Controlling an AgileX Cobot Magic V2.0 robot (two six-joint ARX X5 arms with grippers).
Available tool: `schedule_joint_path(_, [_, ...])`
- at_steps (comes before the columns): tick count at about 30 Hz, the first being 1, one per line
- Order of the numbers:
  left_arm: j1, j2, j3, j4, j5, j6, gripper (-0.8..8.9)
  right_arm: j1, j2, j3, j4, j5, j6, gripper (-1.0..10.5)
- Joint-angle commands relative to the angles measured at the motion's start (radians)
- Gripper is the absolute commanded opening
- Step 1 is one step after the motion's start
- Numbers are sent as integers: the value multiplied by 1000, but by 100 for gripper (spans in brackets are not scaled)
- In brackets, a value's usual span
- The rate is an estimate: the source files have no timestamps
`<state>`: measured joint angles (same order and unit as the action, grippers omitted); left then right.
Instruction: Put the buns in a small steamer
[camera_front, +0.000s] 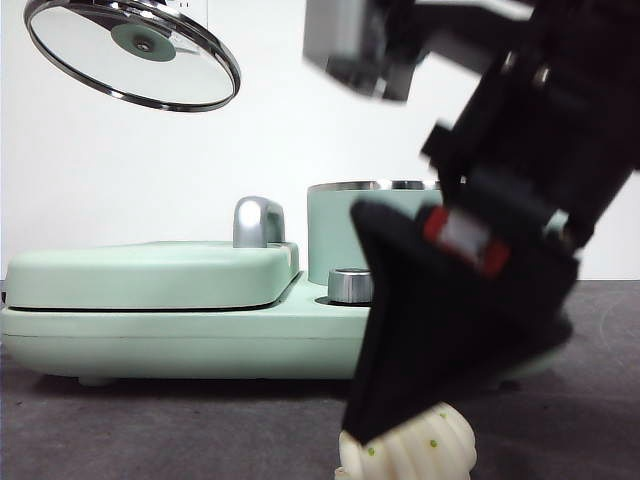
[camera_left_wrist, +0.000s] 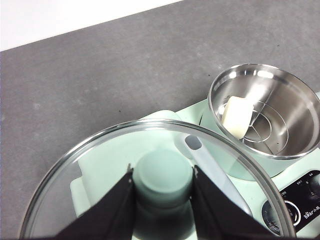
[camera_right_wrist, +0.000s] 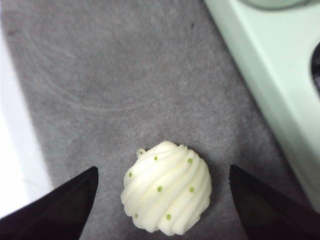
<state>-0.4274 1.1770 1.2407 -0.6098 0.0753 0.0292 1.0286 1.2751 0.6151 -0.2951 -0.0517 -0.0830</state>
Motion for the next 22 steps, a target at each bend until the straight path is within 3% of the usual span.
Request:
schedule_joint_path(1, [-4,-2,16,23,-1,-7,10,14,48,3,24,1,-10,417])
schedule_joint_path(6, [-4,-2,16,23,-1,-7,10,14,114,3,46,2,-2,410])
schedule_joint_path(13, [-4,-2,16,23,-1,-7,10,14,148,4,47,6,58,220])
schedule_joint_path(22, [-4,-2,16,20,-1,-7,10,12,-10,16,-53,1,142,212])
